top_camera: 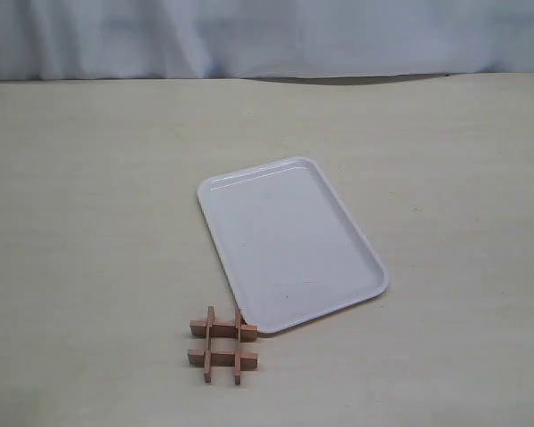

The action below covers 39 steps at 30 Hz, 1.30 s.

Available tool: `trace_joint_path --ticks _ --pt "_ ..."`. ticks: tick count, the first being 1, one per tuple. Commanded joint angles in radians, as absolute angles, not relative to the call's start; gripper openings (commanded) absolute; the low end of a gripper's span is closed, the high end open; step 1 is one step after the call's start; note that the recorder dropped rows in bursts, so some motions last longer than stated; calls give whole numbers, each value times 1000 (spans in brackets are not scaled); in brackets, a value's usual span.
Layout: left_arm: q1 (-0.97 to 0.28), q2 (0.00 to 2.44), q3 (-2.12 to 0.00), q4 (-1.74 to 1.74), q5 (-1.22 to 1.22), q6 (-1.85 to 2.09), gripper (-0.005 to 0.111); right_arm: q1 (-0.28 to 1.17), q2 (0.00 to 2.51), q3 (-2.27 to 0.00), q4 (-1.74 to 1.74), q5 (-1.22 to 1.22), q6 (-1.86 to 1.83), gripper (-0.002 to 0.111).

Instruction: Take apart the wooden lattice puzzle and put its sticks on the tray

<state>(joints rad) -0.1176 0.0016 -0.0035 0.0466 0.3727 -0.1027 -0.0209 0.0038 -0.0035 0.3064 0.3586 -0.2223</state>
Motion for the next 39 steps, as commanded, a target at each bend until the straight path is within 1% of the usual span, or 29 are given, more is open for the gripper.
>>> trace_joint_path --ticks 1,8,14,16,17,18,19,22,24,29,30,32,34,38,39 --pt "-116 0 0 49 359 -102 0 -25 12 0 305 346 -221 5" --pt "-116 0 0 51 346 -102 0 -25 12 0 305 346 -221 5" --pt "-116 0 0 51 286 -102 0 -25 12 0 305 346 -221 5" --pt "-116 0 0 51 179 -102 0 -25 12 0 305 346 -221 5" --pt "-116 0 0 51 71 -102 0 -25 12 0 305 346 -221 5" --pt "-116 0 0 51 21 -102 0 -25 12 0 305 346 -221 5" --pt "-116 0 0 45 -105 -102 0 -25 12 0 305 346 -221 5" --pt "-116 0 0 33 -294 -112 0 -25 12 0 305 346 -221 5" --pt "-116 0 0 33 -453 -237 0 -25 12 0 305 346 -221 5" --pt "-116 0 0 18 -605 -404 0 -25 12 0 305 346 -221 5" --pt "-116 0 0 -14 -593 -420 0 -25 12 0 305 346 -221 5" --pt "-116 9 -64 -81 -457 -406 0 -25 12 0 305 346 -221 5" --pt "-116 75 -136 -83 -339 -338 0 -25 12 0 305 346 -221 5" --pt "-116 273 -286 -81 -129 -265 0 -25 12 0 305 346 -221 5" --pt "-116 354 -339 -80 -48 -231 0 -25 12 0 305 346 -221 5"
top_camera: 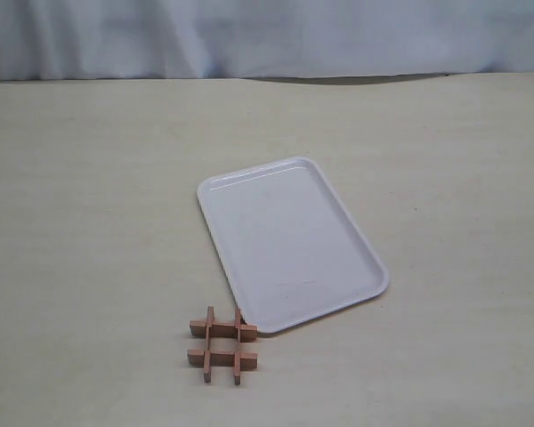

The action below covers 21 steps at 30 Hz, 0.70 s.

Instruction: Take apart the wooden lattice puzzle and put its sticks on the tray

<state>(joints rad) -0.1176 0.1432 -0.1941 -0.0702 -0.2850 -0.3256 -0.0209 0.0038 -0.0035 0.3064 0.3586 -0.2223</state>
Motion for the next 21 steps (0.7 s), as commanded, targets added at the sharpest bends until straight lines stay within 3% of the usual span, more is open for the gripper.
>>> trace_joint_path --ticks 1,10,16,21 --pt "-116 410 -374 -80 0 -208 0 -25 12 0 305 346 -221 5" --pt "-164 899 -644 -143 432 0 0 -25 12 0 305 346 -221 5" --pt "-421 1098 -685 -83 568 -49 0 -25 12 0 305 346 -221 5" --pt "-712 1303 -728 121 704 -302 0 -25 12 0 305 346 -221 5"
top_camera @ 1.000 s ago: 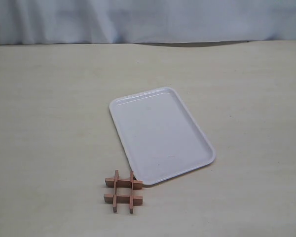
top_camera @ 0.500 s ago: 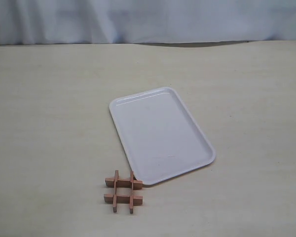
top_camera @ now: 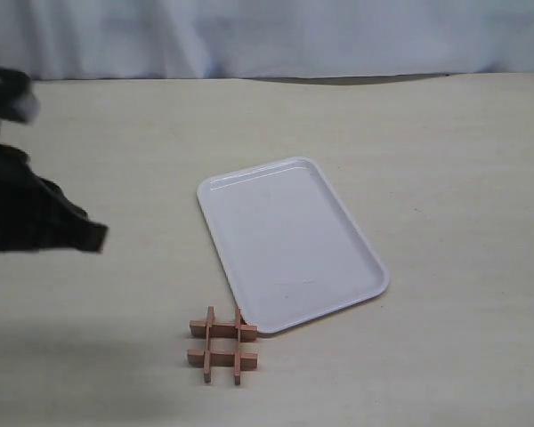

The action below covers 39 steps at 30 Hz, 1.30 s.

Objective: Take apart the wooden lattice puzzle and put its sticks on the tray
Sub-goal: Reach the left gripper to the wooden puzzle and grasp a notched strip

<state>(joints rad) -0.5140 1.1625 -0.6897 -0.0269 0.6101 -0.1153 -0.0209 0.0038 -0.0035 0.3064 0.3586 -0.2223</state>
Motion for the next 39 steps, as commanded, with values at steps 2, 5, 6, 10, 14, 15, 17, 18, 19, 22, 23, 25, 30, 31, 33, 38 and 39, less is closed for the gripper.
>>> trace_joint_path --ticks 2,5,6,10,14,15,17,18,19,22,23,25,30,31,33,38,39 --pt "-824 1390 -768 179 753 -380 0 -25 12 0 305 346 -221 5" --pt "-935 1488 -828 187 821 -426 0 -25 12 0 305 346 -221 5" --pt "-961 1514 -845 173 833 -428 0 -25 12 0 305 346 -221 5" --pt "-1008 1567 -864 83 806 -428 0 -25 12 0 305 346 -221 5" --pt "-1008 1589 -864 -55 757 -428 0 -25 12 0 305 346 -221 5" --pt "-1008 1595 -864 -74 743 -428 0 -25 12 0 305 346 -221 5" --pt "-1008 1611 -864 -94 726 -428 6 -25 12 0 305 346 -221 5" --pt "-1008 1620 -864 -94 723 -429 11 -25 12 0 305 346 -221 5" --pt "-1008 1632 -864 -94 719 -432 17 -25 12 0 305 346 -221 5" --pt "-1008 1666 -864 -99 704 -489 40 -25 12 0 305 346 -221 5" --pt "-1008 1677 -864 -112 697 -495 45 -25 12 0 305 346 -221 5" --pt "-1008 1693 -864 -126 667 -495 53 -25 12 0 305 346 -221 5" --pt "-1008 1721 -864 -114 633 -543 52 -25 12 0 305 346 -221 5" --pt "-1008 1728 -864 -106 633 -556 52 -25 12 0 305 346 -221 5" --pt "-1008 1744 -864 -101 633 -559 52 -25 12 0 305 346 -221 5" --pt "-1008 1777 -864 -10 640 -629 46 -25 12 0 305 346 -221 5" --pt "-1008 1777 -864 0 636 -648 44 -25 12 0 305 346 -221 5"
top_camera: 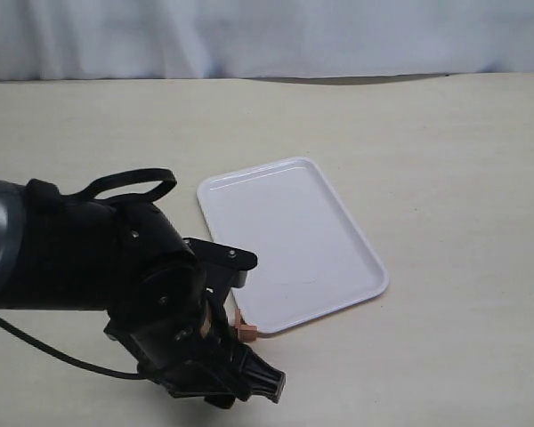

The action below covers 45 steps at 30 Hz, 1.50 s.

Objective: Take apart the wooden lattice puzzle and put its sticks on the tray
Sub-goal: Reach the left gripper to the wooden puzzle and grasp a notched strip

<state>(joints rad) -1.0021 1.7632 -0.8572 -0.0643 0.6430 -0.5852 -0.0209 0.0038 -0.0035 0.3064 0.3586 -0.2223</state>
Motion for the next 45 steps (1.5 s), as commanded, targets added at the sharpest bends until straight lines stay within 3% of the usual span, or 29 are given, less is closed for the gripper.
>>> trace_joint_path --ticks 1,20,30,45 --pt "-1008 1777 -864 22 632 -664 43 -25 12 0 305 346 -221 5" --pt "-1008 1777 -864 128 623 -765 43 -25 12 0 305 346 -221 5" --pt "-1008 1777 -864 83 740 -761 43 -25 12 0 305 346 -221 5" --pt "-1008 1777 -864 25 640 -726 42 -25 12 0 305 346 -221 5"
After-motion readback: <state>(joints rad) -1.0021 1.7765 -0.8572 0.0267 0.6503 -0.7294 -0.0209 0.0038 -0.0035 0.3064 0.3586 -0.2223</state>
